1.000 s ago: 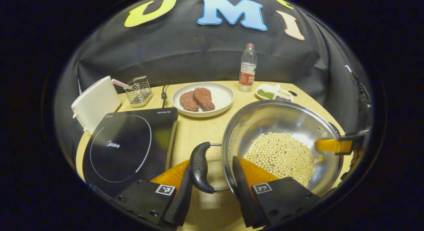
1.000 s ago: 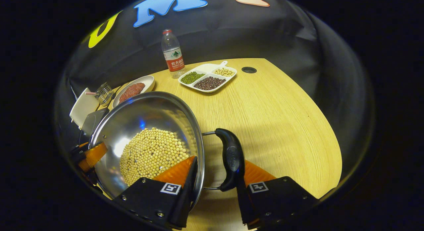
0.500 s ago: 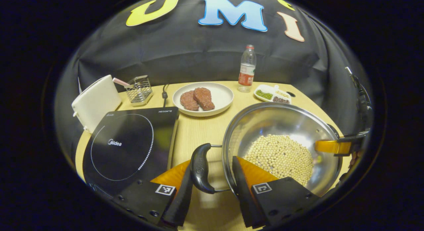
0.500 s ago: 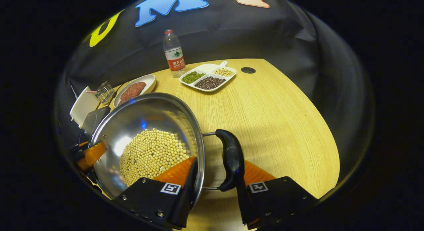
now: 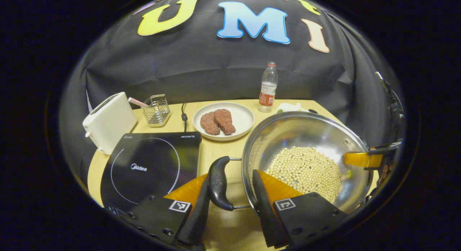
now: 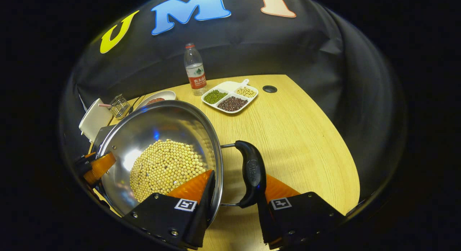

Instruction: First push the handle of the pot to place it horizontally, then grasp the pot with both hands and set it on the induction cooktop.

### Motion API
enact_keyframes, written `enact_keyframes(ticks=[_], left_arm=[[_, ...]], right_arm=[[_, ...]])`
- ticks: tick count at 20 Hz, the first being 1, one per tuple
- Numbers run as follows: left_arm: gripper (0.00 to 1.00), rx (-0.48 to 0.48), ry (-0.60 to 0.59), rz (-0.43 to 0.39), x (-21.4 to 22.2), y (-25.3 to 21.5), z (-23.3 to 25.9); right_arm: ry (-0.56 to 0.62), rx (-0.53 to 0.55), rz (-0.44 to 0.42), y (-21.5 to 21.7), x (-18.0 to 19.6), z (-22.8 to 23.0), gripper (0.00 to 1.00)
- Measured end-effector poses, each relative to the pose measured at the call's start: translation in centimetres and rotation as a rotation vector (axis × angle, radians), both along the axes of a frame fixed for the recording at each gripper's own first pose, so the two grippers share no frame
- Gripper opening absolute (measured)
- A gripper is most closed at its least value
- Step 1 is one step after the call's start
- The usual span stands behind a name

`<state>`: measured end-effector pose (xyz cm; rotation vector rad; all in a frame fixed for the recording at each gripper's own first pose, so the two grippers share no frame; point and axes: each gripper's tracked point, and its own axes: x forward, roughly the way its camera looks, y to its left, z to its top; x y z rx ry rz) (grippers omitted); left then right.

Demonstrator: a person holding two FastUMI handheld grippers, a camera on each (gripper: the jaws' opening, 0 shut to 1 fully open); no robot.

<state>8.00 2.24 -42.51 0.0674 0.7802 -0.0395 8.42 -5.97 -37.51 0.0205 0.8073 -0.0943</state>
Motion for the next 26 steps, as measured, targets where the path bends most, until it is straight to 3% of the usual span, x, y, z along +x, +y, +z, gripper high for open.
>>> enact_keyframes(ticks=[2,3,11,12,13,26], left_arm=[[0.74,-0.004,-0.009,0.006,-0.1,0.7,1.3],[0.70,-0.003,-0.011,0.007,-0.2,1.2,1.8],[0.70,0.020,-0.036,0.038,-1.2,7.0,5.4],[0.66,0.023,-0.035,0.043,-1.4,7.8,5.7],[0.70,0.026,-0.033,0.048,-1.6,8.8,6.0],[0.66,0.070,-0.022,0.072,-2.9,20.2,7.5]], right_arm=[[-0.008,-0.006,0.006,0.7,-0.1,1.2,0.60],[-0.011,-0.009,0.010,1.3,-0.1,1.7,0.60],[-0.030,-0.007,0.046,6.6,-0.4,4.5,0.60],[-0.031,-0.008,0.051,8.0,0.0,4.0,0.60],[-0.031,-0.008,0.056,8.9,0.1,4.1,0.60],[-0.012,-0.001,0.075,18.6,0.0,3.5,0.60]])
